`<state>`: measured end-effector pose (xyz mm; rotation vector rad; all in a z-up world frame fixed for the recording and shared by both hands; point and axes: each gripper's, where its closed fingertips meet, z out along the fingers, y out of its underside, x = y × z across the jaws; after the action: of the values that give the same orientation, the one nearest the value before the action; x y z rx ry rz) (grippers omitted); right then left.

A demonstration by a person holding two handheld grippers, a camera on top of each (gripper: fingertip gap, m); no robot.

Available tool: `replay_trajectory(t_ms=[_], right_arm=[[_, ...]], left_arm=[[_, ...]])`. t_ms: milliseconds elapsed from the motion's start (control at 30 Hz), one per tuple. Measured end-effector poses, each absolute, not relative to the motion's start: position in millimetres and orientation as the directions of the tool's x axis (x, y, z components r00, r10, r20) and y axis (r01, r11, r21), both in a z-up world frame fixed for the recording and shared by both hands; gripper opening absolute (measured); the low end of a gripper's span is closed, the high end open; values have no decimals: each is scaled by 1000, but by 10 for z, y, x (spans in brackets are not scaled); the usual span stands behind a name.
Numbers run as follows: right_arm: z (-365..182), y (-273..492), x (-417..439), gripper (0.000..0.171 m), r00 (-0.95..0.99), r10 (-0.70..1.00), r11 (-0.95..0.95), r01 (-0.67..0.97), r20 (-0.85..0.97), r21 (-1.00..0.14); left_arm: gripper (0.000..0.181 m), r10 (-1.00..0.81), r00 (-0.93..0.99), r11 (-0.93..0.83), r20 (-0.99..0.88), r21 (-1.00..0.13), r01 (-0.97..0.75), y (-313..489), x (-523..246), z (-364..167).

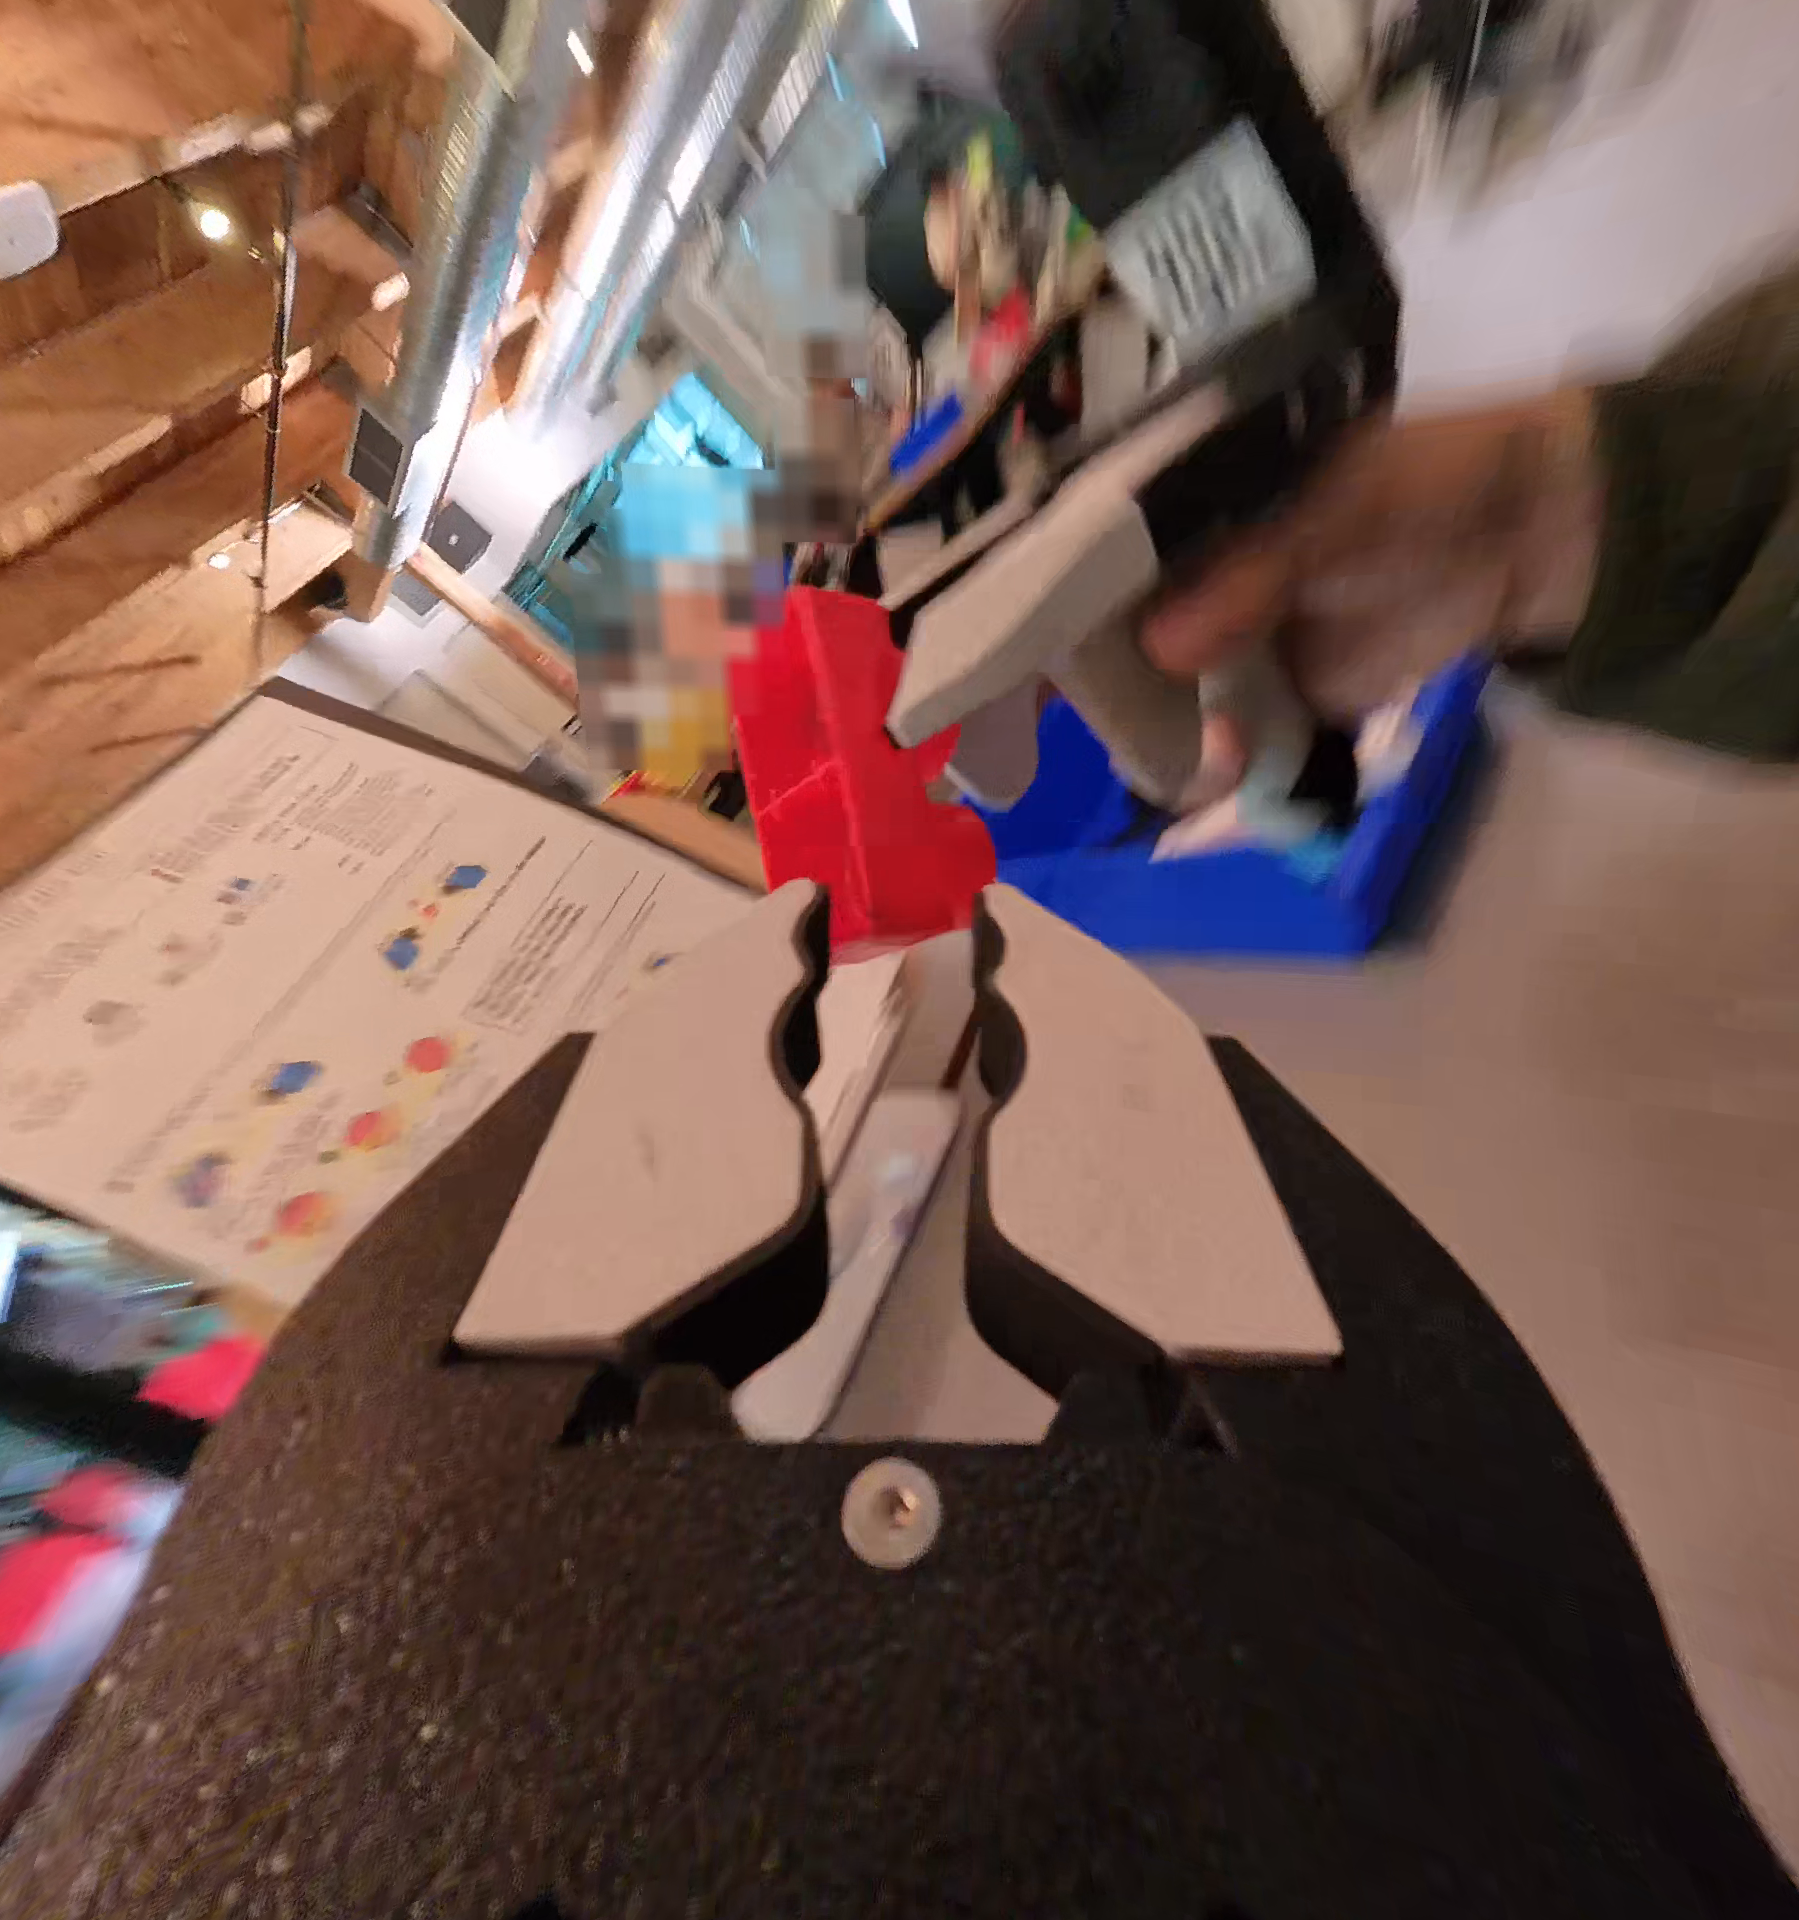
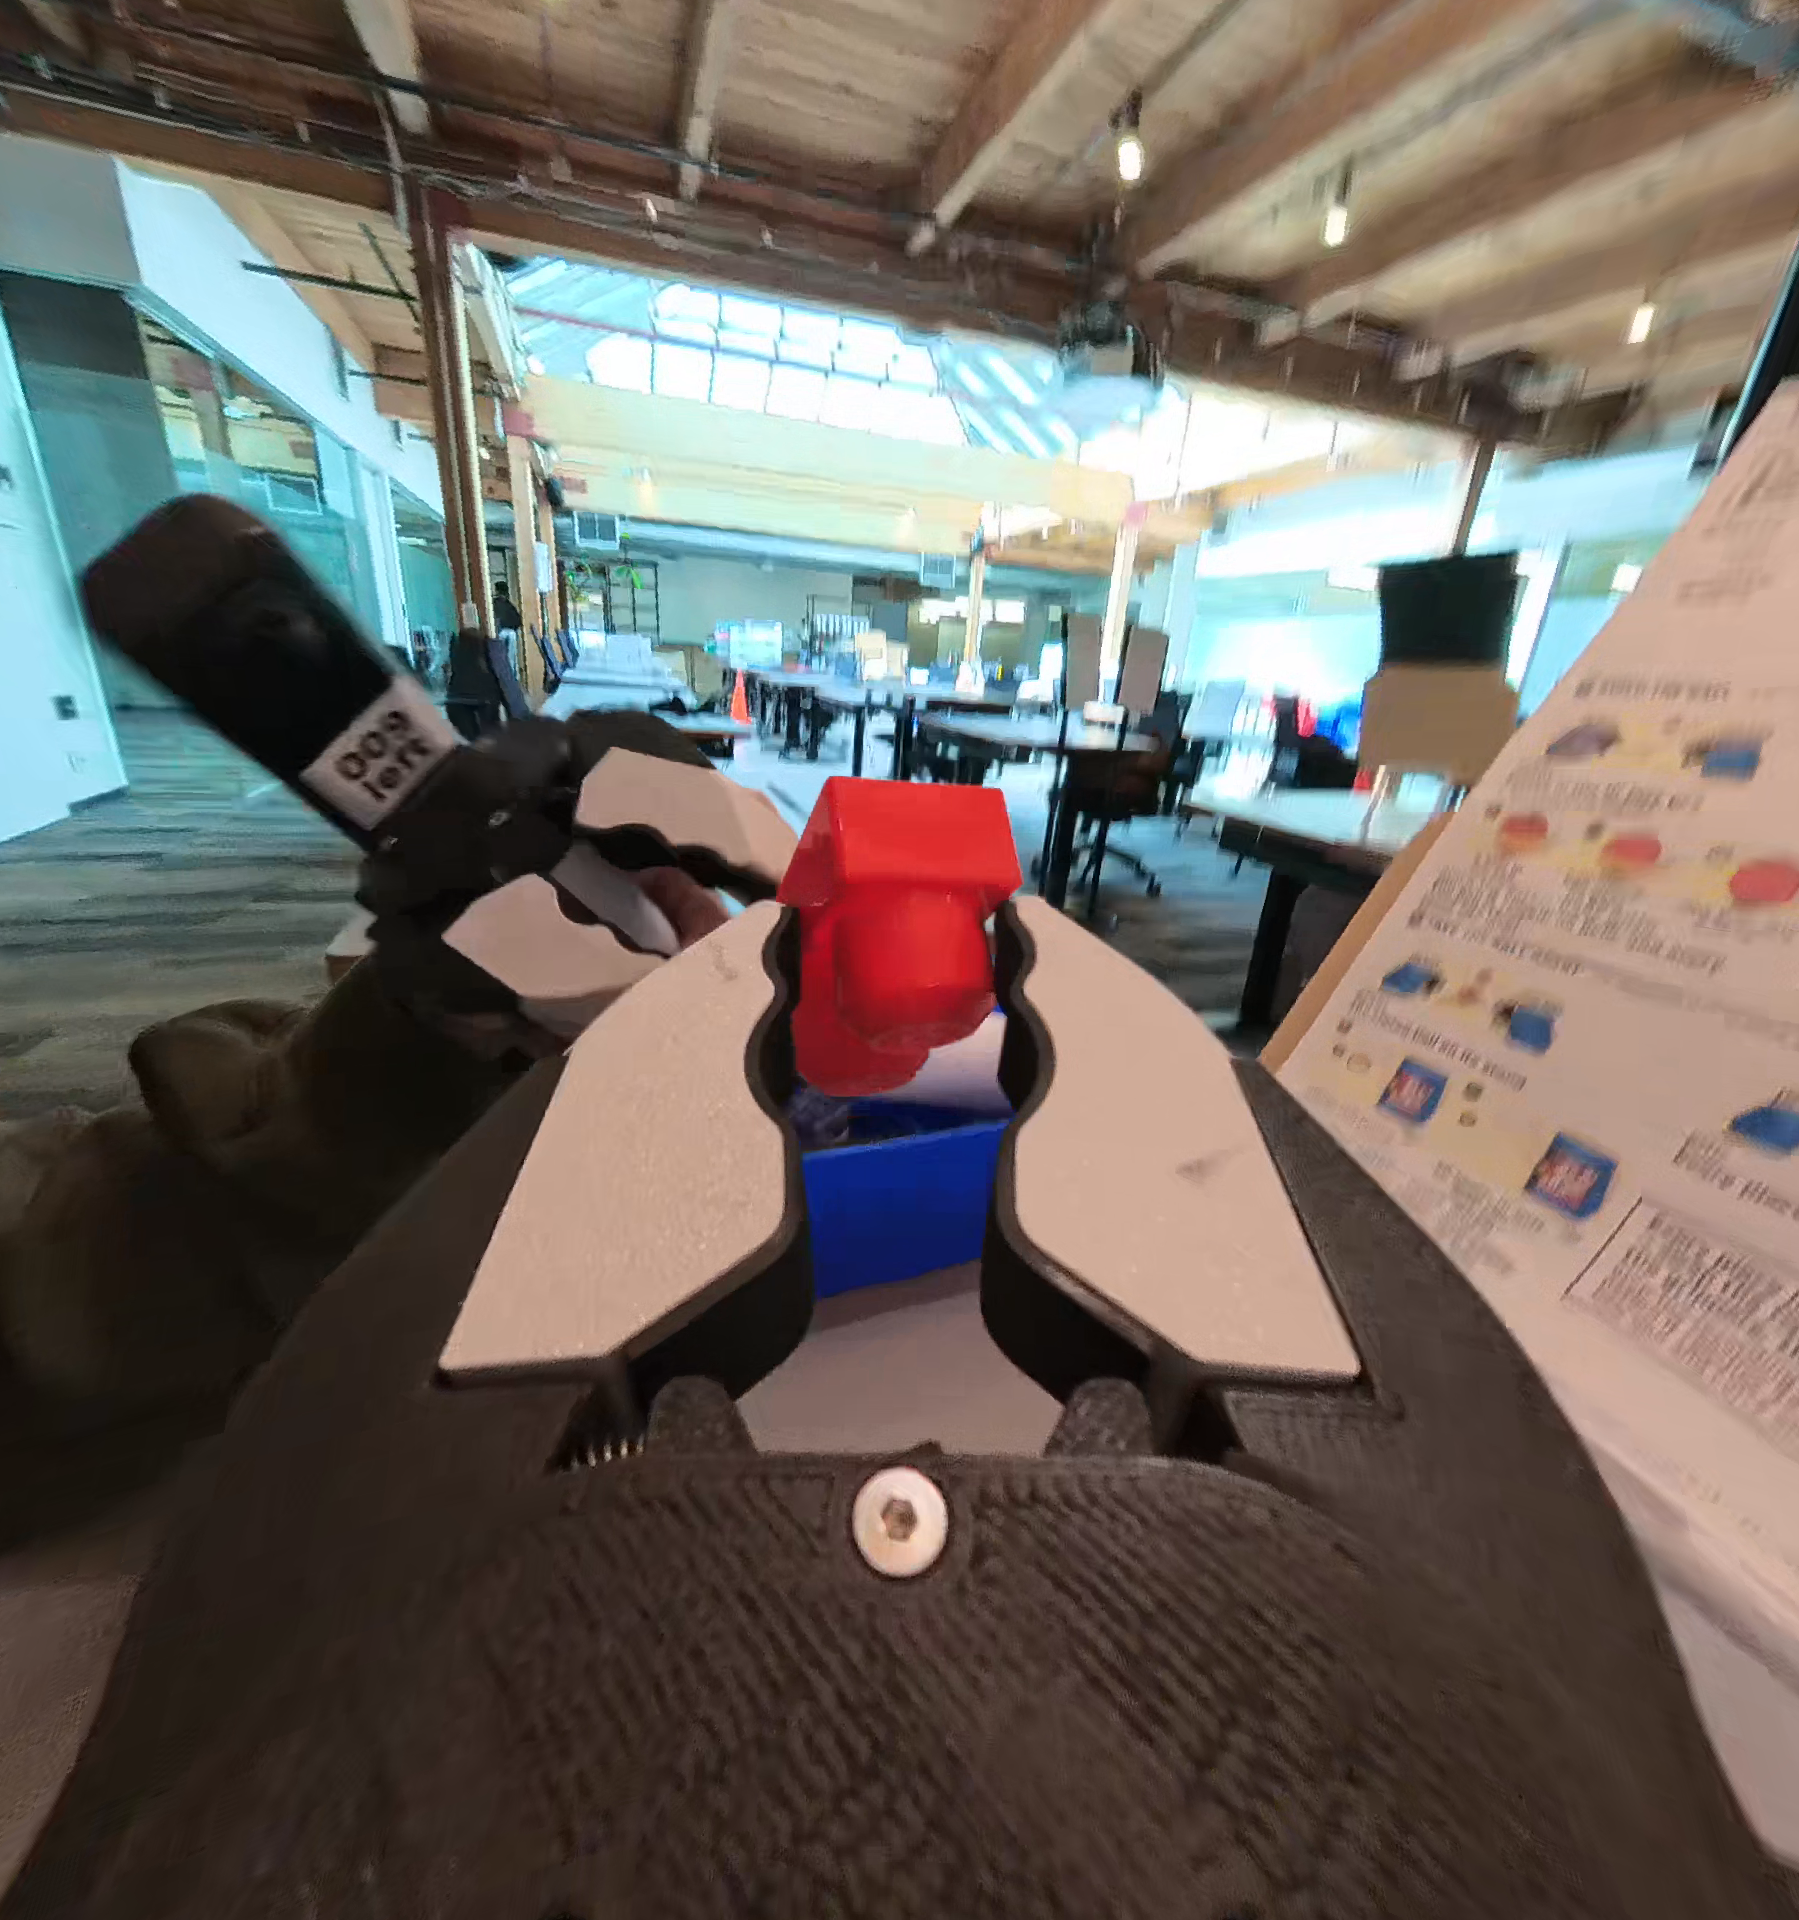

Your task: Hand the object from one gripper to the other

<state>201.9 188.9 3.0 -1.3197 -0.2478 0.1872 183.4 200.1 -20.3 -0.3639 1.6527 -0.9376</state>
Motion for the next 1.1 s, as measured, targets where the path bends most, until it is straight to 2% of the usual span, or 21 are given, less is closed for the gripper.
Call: replay_trajectory(t_ms=[33, 100, 167, 200, 233, 300, 333, 467, 600, 667, 700, 800, 833, 867, 933, 1000, 1067, 1100], right_arm=[[109, 1820, 2006, 36, 953, 276, 304, 36, 124, -952], [241, 1646, 1901, 36, 920, 323, 429, 68, 224, -901], [322, 1517, 1831, 36, 893, 315, 536, 112, 321, -837], [333, 1482, 1805, 36, 881, 299, 572, 141, 366, -808], [323, 1464, 1772, 36, 867, 287, 597, 171, 408, -784], [262, 1489, 1738, 36, 841, 246, 605, 254, 482, -754], [227, 1504, 1723, 36, 823, 219, 605, 306, 524, -735], [110, 1484, 1582, 36, 736, 216, 614, 409, 642, -675], [90, 1482, 1518, 36, 726, 251, 631, 379, 640, -677], [99, 1487, 1505, 36, 737, 268, 636, 348, 620, -688], [95, 1514, 1525, 36, 750, 271, 617, 346, 604, -707], [34, 1666, 1742, 41, 831, 238, 464, 357, 502, -811], [43, 1683, 1802, 54, 859, 237, 434, 324, 454, -841], [54, 1691, 1848, 66, 887, 259, 401, 261, 381, -878], [33, 1716, 1892, 89, 918, 355, 280, 75, 176, -957], [-35, 1742, 1858, 86, 890, 452, 135, -129, -55, -982], [-74, 1766, 1792, 86, 809, 530, 10, -306, -255, -952], [-45, 1776, 1781, 80, 763, 557, -11, -387, -327, -922]], left_arm=[[38, -744, -370, 490, -557, -831, 265, 1963, 1792, -113], [57, -804, -548, 122, -230, -966, 226, 1921, 1715, 43], [64, -715, -692, -222, 97, -971, 93, 1918, 1692, 148], [64, -628, -747, -332, 218, -943, 4, 1892, 1687, 142], [64, -541, -776, -391, 326, -914, -112, 1849, 1698, 79], [72, -336, -822, -391, 460, -862, -323, 1684, 1634, -56], [71, -257, -822, -388, 509, -833, -394, 1625, 1611, -91], [64, -71, -808, -438, 585, -746, -501, 1533, 1586, -53], [56, -1, -815, -435, 580, -734, -522, 1487, 1527, -26], [43, -24, -818, -435, 575, -743, -509, 1490, 1547, -51], [43, -44, -824, -443, 565, -750, -491, 1511, 1568, -54], [42, -208, -837, -497, 507, -791, -356, 1709, 1718, -49], [42, -315, -827, -485, 466, -828, -282, 1796, 1779, -74], [42, -451, -795, -445, 406, -874, -194, 1901, 1852, -110], [41, -692, -706, -277, 153, -959, 64, 2098, 1901, -92], [41, -793, -583, -20, -178, -948, 317, 2162, 1812, 1], [42, -752, -473, 228, -460, -854, 468, 2087, 1689, 18], [42, -717, -426, 315, -551, -802, 507, 2052, 1655, 2]])
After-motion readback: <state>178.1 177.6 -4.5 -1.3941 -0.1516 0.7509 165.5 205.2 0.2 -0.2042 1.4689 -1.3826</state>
